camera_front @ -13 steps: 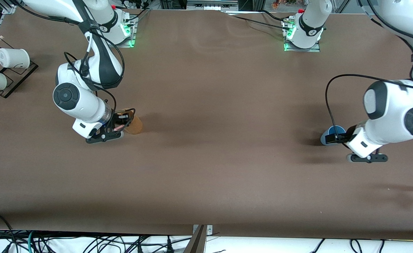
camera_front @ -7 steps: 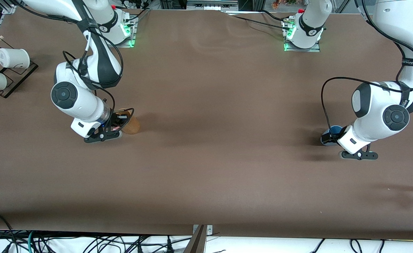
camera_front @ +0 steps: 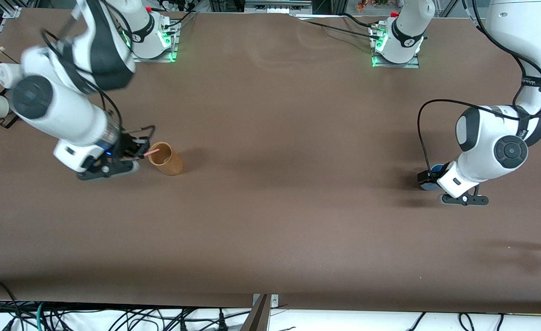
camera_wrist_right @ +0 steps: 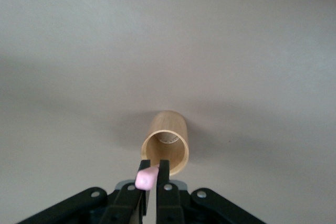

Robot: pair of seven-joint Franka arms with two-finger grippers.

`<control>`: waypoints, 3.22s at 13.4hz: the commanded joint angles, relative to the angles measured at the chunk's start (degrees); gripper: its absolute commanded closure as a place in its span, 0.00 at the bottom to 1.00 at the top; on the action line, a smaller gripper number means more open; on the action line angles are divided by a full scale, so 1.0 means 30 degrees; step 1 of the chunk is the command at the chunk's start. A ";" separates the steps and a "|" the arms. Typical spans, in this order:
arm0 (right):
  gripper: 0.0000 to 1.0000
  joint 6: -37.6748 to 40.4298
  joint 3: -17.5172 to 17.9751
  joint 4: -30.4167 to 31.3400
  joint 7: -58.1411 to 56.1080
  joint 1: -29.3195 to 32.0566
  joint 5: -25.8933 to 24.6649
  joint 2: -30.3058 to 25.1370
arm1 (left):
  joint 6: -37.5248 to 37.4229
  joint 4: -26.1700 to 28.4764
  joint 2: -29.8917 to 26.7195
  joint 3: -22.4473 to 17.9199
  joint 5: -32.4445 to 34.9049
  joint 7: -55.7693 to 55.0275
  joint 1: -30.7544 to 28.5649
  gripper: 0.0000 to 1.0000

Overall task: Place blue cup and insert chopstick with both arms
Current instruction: 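Lift the chopstick from the tan cup while the left gripper grips the blue cup, then close the left gripper on the blue cup and lift it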

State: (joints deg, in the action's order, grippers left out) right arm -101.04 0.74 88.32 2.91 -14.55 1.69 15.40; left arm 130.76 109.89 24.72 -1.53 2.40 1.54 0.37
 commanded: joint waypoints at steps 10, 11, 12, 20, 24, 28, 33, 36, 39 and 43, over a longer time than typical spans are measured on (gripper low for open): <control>1.00 0.5322 0.0162 -0.5767 0.1219 0.0016 0.0168 0.0402 | 0.0858 0.2013 -0.1443 -0.0077 0.0432 -0.0104 0.0053 0.22; 1.00 0.5322 0.0163 -0.5767 0.1719 -0.0013 0.0633 0.0431 | 0.0829 0.2013 -0.1443 -0.0077 0.0432 -0.0104 0.0053 0.21; 1.00 0.5322 0.0192 -0.5767 0.2188 -0.0013 0.1102 0.0432 | 0.0828 0.1983 -0.1472 -0.0077 0.0432 -0.0104 0.0053 0.19; 1.00 0.5439 0.0163 -0.5767 0.2456 -0.0130 0.1283 0.0373 | -0.0428 0.1837 -0.2087 -0.0048 0.0403 -0.0191 0.0315 0.18; 1.00 0.5468 0.0163 -0.5709 0.2427 -0.0130 0.1282 0.0344 | -0.0607 0.2070 -0.2205 -0.0077 0.0402 -0.0544 0.0522 0.18; 1.00 0.5468 0.0163 -0.5650 0.2486 -0.0130 0.1282 0.0373 | -0.0286 0.2539 -0.2059 -0.0077 0.0402 -0.0544 0.0522 0.17; 1.00 0.5468 0.0163 -0.5650 0.2486 -0.0130 0.1282 0.0373 | 0.2026 0.3563 -0.1532 -0.0107 0.0402 -0.0544 0.0492 0.16; 1.00 0.5468 0.0163 -0.5621 0.2486 -0.0130 0.1282 0.0373 | 0.2293 0.3624 -0.1385 -0.0136 0.0373 -0.0544 0.0492 0.50; 1.00 0.5439 0.0163 -0.5621 0.2457 -0.0130 0.1282 0.0373 | 0.2118 0.3595 -0.1414 -0.0165 0.0373 -0.0544 0.0492 1.00; 1.00 0.5468 0.0133 -0.5591 0.2486 -0.0130 0.1282 0.0373 | 0.2088 0.3449 -0.1385 -0.0165 0.0373 -0.0456 0.0405 1.00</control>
State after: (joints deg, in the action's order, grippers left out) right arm -85.79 1.02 72.64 9.38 -15.15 4.72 16.20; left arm 136.92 120.17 21.05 -1.85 2.47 0.62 1.61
